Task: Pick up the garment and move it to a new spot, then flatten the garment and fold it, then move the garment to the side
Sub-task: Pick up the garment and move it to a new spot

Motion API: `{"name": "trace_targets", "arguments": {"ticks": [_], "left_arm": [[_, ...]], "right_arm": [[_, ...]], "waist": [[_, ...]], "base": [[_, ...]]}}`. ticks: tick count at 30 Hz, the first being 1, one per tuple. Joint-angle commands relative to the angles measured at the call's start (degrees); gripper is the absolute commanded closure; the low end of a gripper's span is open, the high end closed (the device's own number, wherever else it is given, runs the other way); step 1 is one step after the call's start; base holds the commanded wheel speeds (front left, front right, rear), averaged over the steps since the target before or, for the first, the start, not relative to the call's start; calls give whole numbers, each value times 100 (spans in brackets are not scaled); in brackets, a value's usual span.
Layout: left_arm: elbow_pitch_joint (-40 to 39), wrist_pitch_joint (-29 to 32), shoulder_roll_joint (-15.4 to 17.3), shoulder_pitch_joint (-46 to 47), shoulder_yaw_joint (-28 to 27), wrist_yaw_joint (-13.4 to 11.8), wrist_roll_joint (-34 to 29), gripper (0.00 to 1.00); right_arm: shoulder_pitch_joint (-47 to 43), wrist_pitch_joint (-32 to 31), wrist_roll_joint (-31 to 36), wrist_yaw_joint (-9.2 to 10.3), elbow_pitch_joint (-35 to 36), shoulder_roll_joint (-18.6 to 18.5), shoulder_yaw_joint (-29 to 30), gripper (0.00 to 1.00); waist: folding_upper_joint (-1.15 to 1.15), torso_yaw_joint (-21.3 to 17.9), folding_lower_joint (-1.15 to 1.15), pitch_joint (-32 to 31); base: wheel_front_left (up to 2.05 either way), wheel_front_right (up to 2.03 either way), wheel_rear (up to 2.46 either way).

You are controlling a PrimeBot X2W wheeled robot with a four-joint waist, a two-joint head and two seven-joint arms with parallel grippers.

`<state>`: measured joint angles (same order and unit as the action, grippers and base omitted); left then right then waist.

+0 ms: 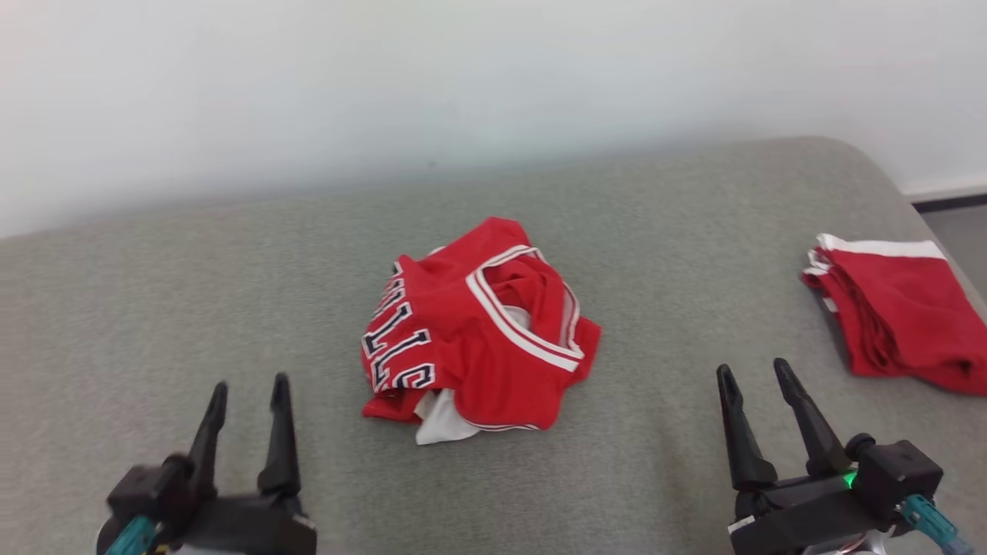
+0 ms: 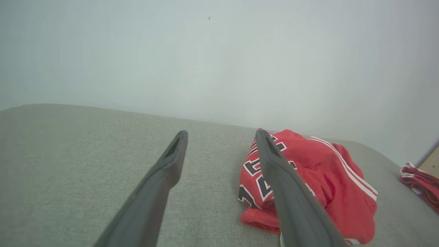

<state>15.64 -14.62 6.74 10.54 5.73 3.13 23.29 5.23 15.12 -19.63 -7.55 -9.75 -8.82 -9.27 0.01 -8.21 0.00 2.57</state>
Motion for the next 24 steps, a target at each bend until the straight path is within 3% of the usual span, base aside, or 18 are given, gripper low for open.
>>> {"name": "trace_targets", "arguments": {"ticks": [1,10,24], "left_arm": [[-100,-50,19,-222,-104,18,-34,0],[-1007,-56,-29,-1225,-723,106,-762,0],[-872,-58,-273,-1747,-1098,223,-1387,0]], "right_arm": [[-88,1,50,13,19,19,60,0],[-285,1,-4,14,-21,78,138,0],[-371,1,100,14,-452,128,78,0]], "waist": [[-1,359,0,-184],[-1,666,0,-334],[-1,482,0,-400]], "base": [[0,0,0],[0,0,0],[0,0,0]]}}
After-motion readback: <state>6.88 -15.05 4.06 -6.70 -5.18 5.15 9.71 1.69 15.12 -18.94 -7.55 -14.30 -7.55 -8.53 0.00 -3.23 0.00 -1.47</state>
